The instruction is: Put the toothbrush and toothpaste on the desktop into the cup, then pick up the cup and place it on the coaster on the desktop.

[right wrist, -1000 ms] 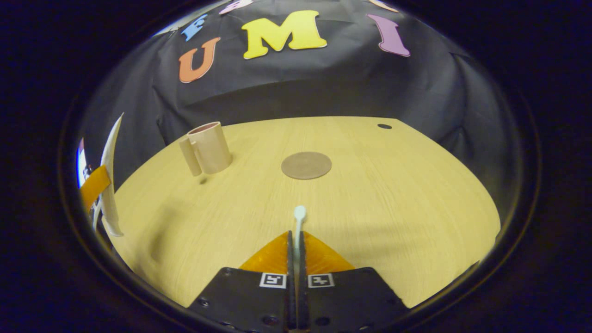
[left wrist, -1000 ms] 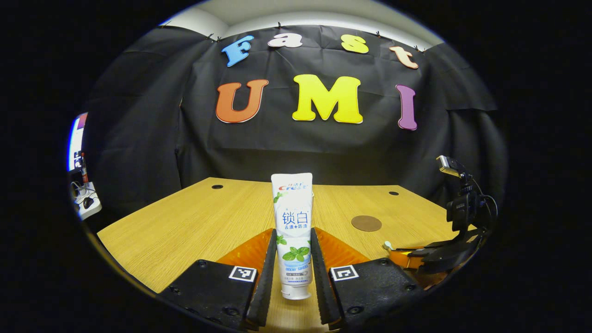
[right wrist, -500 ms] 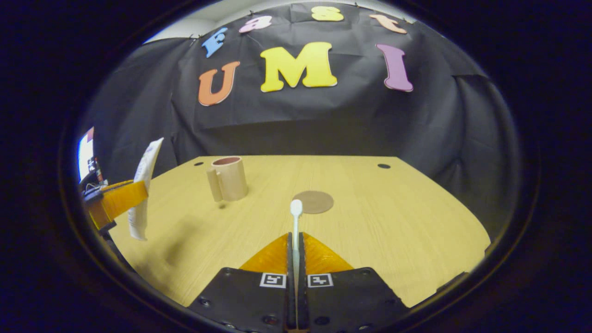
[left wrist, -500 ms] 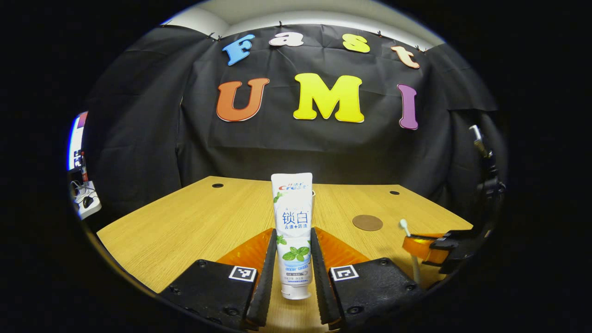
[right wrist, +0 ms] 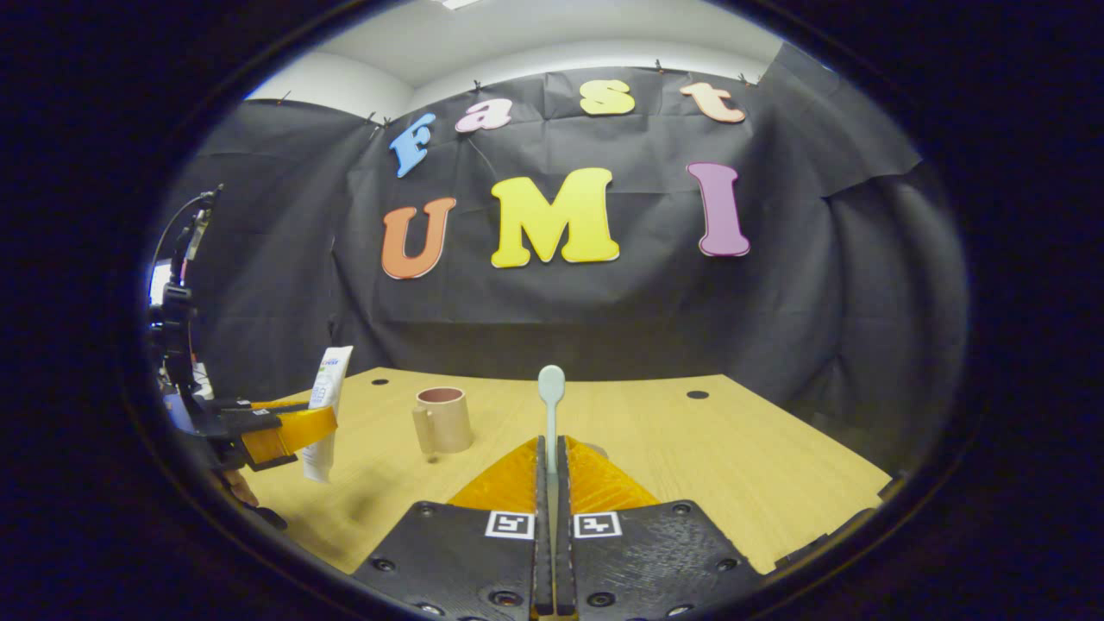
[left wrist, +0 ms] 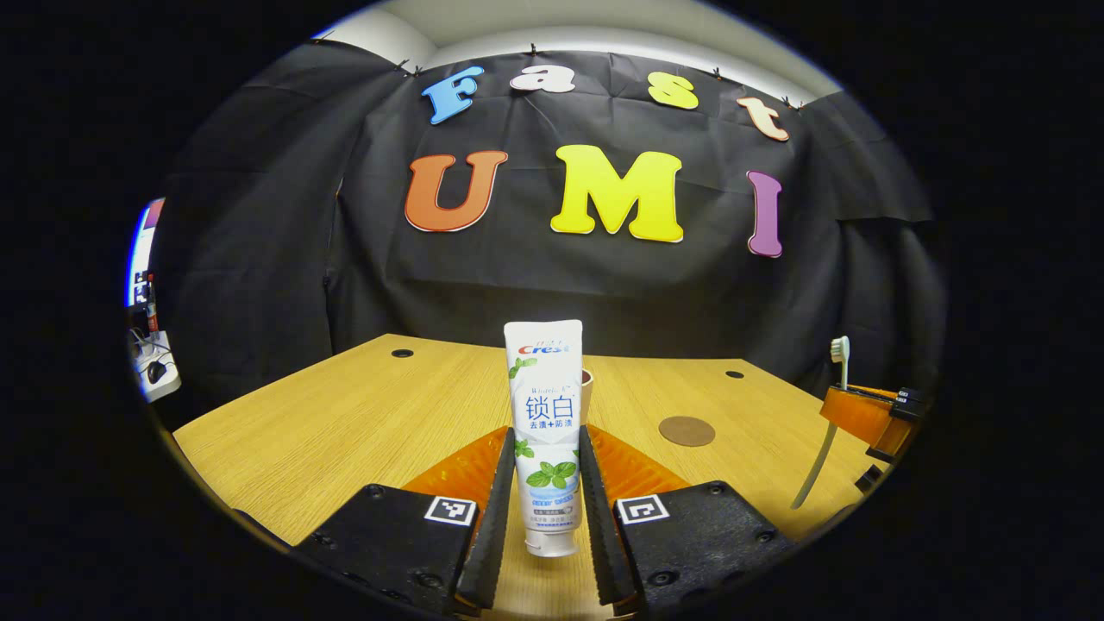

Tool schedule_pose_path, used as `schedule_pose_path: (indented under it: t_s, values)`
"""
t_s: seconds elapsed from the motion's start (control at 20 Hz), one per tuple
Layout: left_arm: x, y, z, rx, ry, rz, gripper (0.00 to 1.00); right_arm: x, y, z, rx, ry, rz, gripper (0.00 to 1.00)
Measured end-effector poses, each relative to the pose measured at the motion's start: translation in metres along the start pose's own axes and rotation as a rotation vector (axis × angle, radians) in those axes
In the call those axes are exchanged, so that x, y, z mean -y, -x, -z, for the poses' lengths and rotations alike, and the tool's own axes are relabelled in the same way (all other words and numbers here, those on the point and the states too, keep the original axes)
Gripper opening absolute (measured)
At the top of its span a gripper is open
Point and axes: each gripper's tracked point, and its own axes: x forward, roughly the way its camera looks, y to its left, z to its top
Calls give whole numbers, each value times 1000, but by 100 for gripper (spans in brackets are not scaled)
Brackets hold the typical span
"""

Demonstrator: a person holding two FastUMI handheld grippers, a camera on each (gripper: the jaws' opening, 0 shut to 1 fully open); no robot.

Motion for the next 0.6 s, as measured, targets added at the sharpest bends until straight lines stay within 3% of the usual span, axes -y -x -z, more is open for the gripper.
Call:
schedule_pose_path:
  t_s: [0.3, 0.6]
  values:
    - [-1, -48, -23, -21, 40, 49, 45, -4, 3, 6, -20, -4, -29, 2]
    - [-12, -108, -64, 71, -39, 36, 45, 5, -5, 11, -29, 14, -17, 2]
